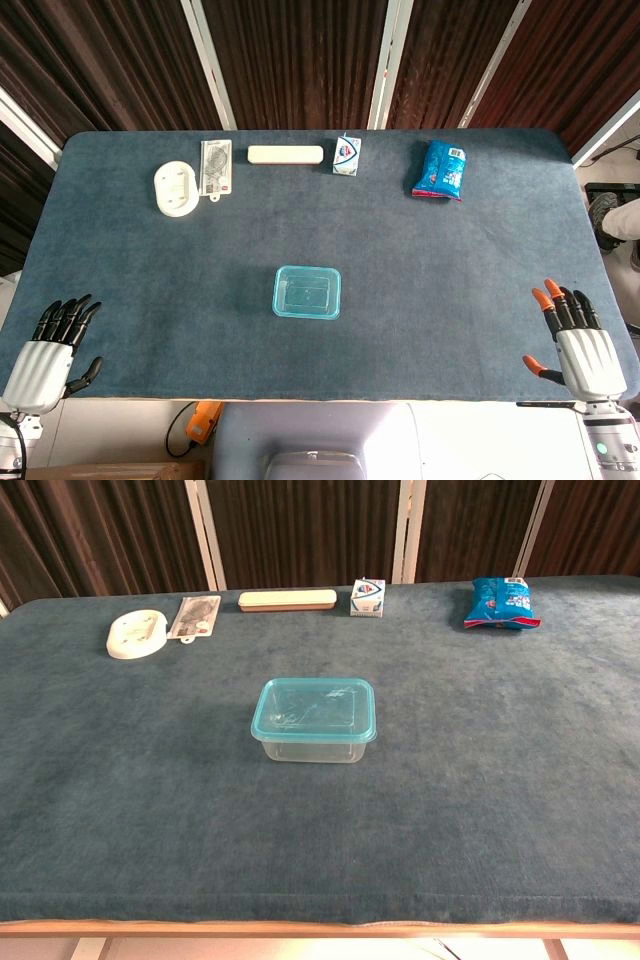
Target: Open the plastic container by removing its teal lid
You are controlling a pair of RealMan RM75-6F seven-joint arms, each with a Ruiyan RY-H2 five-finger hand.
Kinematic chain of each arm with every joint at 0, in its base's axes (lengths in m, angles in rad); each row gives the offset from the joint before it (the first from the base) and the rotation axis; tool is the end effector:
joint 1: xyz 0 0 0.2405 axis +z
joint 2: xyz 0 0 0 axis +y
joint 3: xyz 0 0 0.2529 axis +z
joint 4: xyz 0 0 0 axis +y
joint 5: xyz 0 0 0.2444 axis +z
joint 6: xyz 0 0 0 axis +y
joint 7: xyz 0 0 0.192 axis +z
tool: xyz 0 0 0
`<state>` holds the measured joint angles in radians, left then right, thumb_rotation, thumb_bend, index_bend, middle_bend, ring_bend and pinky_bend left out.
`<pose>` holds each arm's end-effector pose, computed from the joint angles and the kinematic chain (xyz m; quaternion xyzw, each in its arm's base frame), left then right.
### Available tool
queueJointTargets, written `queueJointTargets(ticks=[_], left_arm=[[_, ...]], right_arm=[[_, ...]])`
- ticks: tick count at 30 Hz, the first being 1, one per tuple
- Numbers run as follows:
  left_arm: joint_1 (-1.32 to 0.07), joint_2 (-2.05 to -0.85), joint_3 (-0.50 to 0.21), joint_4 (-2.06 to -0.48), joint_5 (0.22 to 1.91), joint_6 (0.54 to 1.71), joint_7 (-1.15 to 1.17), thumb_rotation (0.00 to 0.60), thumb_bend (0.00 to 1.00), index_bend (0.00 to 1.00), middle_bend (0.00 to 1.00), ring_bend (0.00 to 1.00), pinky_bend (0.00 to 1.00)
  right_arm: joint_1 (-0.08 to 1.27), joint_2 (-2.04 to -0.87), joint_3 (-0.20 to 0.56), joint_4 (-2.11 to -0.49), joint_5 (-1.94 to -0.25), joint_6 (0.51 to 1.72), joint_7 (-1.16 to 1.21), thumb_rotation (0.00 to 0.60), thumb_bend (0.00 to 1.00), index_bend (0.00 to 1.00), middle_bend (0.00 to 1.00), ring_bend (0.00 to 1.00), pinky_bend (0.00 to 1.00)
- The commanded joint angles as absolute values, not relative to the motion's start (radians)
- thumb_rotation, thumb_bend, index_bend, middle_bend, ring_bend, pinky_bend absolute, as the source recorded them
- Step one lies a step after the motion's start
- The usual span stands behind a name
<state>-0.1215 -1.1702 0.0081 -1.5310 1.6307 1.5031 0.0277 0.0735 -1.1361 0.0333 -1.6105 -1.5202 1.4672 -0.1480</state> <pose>-0.3075 0.2281 0.1000 -0.6563 -0.3410 -0.3926 0.5467 -0.3217 -0.2237 0.1127 0.6297 -0.3557 0.3403 0.6010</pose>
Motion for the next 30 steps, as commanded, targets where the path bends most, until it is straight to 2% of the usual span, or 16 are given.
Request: queueJointTargets(ticks=[1,7,15,20,24,27,30], left_arm=[[-0.122,-1.173,0.011,-1.528,1.635,1.504,0.024,0.600,0.33,0.00,0.00,0.00,0.00],[-0.172,-1.222,0.004,-1.484,1.670,1.463,-0.026,0.600,0.33,0.00,0.00,0.00,0.00],[-0.396,-1.285,-0.035,-1.443,1.739,1.241,-0.125,0.600,0.34,0.00,0.00,0.00,0.00],[-0.542,-1.312,-0.063,-1.498,1.698,1.043,-0.216,0.600,0.33,0.00,0.00,0.00,0.00],[-0.622,-1.377,-0.091,-1.512,1.640,0.927,-0.162,0.600,0.31,0.00,0.00,0.00,0.00],[-0.669,-1.436,-0.115,-1.516,1.569,0.849,-0.113,0.600,0.30,0.00,0.00,0.00,0.00],[-0.703,-1.498,-0.143,-1.496,1.511,0.821,-0.050,0.600,0.30,0.00,0.00,0.00,0.00]], right_arm=[[0.073,-1.136,0.033,-1.612,-1.521,1.468,-0.148,0.600,0.11,0.00,0.00,0.00,0.00],[0.074,-1.139,0.034,-1.615,-1.527,1.471,-0.151,0.600,0.11,0.00,0.00,0.00,0.00],[0.091,-1.138,0.031,-1.618,-1.524,1.435,-0.146,0.600,0.11,0.00,0.00,0.00,0.00],[0.097,-1.140,0.039,-1.618,-1.503,1.421,-0.147,0.600,0.11,0.00,0.00,0.00,0.00],[0.101,-1.137,0.045,-1.617,-1.494,1.415,-0.137,0.600,0.11,0.00,0.00,0.00,0.00],[0.102,-1.128,0.043,-1.618,-1.498,1.416,-0.121,0.600,0.11,0.00,0.00,0.00,0.00],[0.098,-1.116,0.042,-1.618,-1.503,1.421,-0.095,0.600,0.11,0.00,0.00,0.00,0.00]])
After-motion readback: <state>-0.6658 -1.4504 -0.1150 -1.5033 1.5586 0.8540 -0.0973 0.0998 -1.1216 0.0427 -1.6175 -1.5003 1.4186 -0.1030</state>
